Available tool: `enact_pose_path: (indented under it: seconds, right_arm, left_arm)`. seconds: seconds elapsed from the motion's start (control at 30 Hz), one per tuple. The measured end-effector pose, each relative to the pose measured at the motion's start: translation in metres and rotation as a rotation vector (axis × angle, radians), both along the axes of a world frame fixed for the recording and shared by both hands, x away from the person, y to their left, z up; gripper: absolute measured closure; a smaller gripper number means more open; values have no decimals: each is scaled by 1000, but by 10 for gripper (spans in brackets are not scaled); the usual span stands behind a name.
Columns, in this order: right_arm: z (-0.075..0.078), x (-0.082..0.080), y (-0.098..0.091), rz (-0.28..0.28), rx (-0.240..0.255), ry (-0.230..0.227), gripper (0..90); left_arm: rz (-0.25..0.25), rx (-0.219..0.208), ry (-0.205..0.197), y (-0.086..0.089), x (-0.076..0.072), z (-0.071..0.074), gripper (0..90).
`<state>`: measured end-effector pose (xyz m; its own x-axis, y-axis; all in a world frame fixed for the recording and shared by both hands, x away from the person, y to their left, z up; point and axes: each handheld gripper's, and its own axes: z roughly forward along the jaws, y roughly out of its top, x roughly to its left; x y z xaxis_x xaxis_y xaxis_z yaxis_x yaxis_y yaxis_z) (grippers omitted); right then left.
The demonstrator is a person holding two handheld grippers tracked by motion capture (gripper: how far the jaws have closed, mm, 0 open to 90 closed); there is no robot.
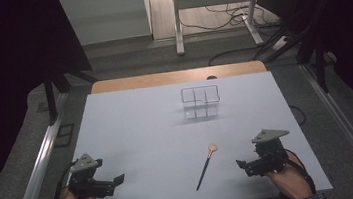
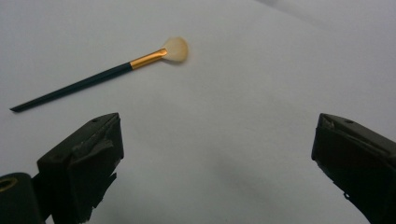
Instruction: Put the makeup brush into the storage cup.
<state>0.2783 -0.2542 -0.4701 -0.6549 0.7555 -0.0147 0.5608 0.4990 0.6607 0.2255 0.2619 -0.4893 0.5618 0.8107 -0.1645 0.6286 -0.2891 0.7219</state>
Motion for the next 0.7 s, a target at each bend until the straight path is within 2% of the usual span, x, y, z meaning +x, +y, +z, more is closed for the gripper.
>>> enact_pose_path:
  seconds: [0.13,0.3,0.5,0.7]
  right_arm:
    - [0,2,-3,-4,31,18,14]
    - [0,2,-4,-9,39,21,8]
    - [-2,4,-4,-43,24,43,0]
    - [-2,3,-4,-37,24,39,0]
  left_arm:
    - [3,-6,2,0,1,0,0]
    - [-3,7,-2,0,2,-1,0]
    - [-9,22,-9,0,3,-1,0]
    - [-18,39,1,-2,3,-1,0]
